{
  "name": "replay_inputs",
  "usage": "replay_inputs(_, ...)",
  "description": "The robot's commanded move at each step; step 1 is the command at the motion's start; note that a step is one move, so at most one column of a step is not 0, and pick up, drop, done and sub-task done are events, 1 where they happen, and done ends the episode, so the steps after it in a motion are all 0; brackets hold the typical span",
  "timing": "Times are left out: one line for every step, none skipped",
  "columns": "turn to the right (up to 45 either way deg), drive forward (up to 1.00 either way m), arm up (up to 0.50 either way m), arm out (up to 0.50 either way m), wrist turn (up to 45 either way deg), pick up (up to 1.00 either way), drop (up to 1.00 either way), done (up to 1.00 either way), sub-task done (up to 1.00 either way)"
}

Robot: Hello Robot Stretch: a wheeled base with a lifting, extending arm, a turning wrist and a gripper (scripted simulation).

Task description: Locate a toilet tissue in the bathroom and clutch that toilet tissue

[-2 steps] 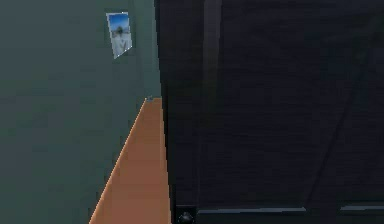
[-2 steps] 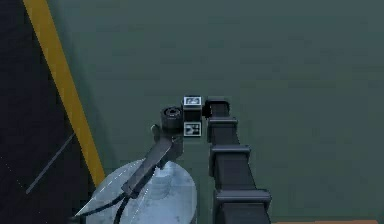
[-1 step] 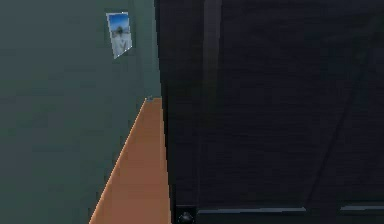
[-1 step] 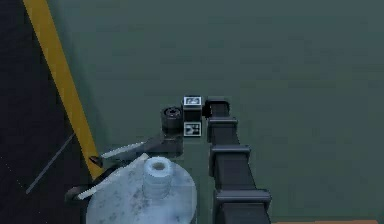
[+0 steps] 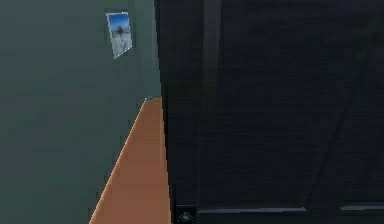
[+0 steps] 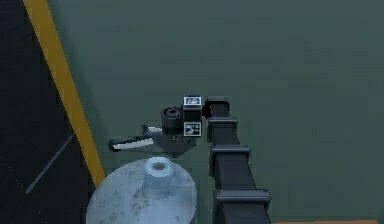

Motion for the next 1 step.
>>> replay_inputs(0.0, 0.00, 0.00, 0.00, 15.0, 0.00, 0.00, 0.00, 0.00)
